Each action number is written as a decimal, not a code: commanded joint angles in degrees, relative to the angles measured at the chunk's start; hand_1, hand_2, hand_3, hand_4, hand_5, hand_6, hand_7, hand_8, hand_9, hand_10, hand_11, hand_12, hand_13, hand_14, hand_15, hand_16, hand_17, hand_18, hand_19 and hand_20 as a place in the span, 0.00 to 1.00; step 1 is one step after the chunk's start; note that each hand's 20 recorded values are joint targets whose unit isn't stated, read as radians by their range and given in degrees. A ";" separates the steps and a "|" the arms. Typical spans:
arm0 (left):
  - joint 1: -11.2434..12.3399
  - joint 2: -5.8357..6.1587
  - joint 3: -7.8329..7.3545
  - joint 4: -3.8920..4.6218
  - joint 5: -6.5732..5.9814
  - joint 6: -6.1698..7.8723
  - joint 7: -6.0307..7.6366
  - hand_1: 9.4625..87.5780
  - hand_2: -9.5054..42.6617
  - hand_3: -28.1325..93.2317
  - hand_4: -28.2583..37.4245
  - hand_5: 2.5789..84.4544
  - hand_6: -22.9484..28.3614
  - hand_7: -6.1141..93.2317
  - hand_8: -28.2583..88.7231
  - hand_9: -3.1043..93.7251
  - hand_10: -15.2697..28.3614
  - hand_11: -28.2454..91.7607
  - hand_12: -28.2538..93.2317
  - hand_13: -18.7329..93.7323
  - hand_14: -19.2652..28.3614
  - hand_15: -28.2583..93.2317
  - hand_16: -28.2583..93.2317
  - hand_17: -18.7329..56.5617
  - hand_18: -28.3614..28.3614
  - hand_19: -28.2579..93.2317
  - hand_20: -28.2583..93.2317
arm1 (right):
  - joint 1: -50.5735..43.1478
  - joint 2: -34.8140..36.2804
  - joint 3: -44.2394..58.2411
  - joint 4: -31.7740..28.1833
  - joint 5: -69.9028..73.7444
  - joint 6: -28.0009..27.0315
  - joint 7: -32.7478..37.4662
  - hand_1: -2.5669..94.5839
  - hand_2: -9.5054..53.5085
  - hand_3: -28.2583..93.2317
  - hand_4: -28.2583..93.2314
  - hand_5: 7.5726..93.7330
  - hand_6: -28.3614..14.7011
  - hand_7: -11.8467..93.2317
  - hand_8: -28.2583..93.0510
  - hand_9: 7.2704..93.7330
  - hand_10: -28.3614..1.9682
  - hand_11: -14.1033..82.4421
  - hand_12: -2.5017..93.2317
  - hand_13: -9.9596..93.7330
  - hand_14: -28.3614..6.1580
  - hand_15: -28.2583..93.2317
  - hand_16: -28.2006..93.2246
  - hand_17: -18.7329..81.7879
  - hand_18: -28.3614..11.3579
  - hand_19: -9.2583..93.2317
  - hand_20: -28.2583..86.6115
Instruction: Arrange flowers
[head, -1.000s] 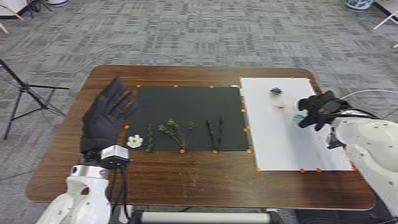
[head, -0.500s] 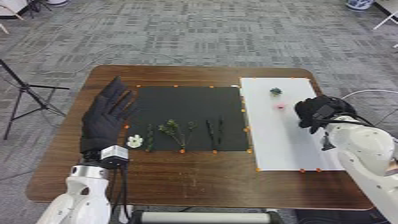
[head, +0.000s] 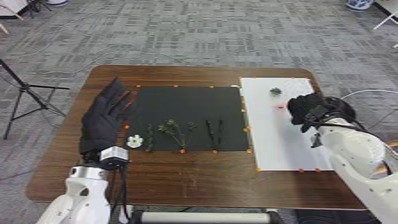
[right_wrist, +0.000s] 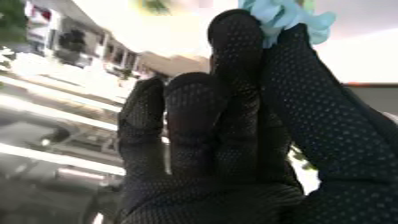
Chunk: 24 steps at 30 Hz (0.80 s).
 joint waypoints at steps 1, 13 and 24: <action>0.51 1.57 -0.95 -0.61 -0.33 1.13 0.89 0.19 0.18 0.78 0.00 0.30 0.50 0.25 0.15 0.26 0.60 0.34 0.37 0.32 0.67 0.34 0.29 0.06 0.85 0.58 0.30 | 17.72 -6.50 -10.81 0.50 0.61 5.22 -1.53 0.52 0.00 0.93 0.03 0.71 0.72 0.63 0.30 0.93 0.85 0.35 0.58 0.77 0.74 0.78 0.62 0.47 0.25 0.87 0.69; -5.15 7.37 0.01 -0.67 -0.65 3.53 5.37 0.19 0.17 0.78 0.00 0.30 0.50 0.25 0.15 0.26 0.60 0.34 0.37 0.32 0.67 0.34 0.29 0.07 0.85 0.58 0.30 | 33.01 -35.64 -26.22 16.50 -4.23 6.42 -6.13 0.53 0.00 0.92 0.02 0.71 0.72 0.62 0.30 0.93 0.85 0.34 0.58 0.77 0.73 0.78 0.62 0.47 0.25 0.87 0.69; -16.35 8.24 4.32 1.50 -0.79 0.38 6.28 0.19 0.17 0.79 0.00 0.30 0.50 0.26 0.15 0.27 0.60 0.34 0.37 0.33 0.67 0.35 0.29 0.08 0.85 0.58 0.30 | 30.65 -43.68 -29.11 22.09 -5.85 6.01 -7.45 0.54 0.00 0.92 0.00 0.71 0.72 0.62 0.29 0.93 0.86 0.34 0.58 0.77 0.74 0.78 0.62 0.48 0.25 0.87 0.69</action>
